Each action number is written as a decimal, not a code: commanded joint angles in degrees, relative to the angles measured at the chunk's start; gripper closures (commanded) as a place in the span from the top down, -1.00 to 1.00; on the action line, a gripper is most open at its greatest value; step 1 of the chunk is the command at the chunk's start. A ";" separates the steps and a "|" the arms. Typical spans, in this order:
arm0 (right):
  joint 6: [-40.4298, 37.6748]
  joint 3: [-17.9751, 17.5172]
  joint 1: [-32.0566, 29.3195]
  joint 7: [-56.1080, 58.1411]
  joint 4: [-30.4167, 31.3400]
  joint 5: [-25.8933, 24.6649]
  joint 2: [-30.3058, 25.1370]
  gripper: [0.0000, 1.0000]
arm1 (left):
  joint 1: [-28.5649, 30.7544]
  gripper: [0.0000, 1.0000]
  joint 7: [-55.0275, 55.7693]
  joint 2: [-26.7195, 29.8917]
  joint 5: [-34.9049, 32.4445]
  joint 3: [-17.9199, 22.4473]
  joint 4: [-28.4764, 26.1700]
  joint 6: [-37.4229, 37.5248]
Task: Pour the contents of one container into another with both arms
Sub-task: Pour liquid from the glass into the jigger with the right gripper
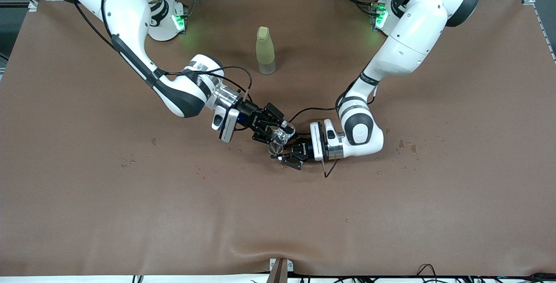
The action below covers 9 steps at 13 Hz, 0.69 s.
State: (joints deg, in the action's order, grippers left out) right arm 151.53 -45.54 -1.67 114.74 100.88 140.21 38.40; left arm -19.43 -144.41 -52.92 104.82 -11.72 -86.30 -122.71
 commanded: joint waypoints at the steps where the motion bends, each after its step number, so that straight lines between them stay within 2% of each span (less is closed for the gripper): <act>1: 0.79 0.80 1.75 -0.75 -1.56 5.06 0.36 -0.75 | -0.78 -1.00 0.53 -0.34 1.53 0.39 1.13 -1.12; 9: 0.26 2.12 2.46 -1.89 -1.65 13.06 1.94 -0.75 | -0.78 -1.00 0.53 -0.17 1.09 0.47 1.13 -1.21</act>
State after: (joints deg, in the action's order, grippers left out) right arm 151.58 -44.57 -0.66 111.70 100.85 146.90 39.89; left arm -19.43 -144.41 -52.92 104.82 -11.68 -86.16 -123.23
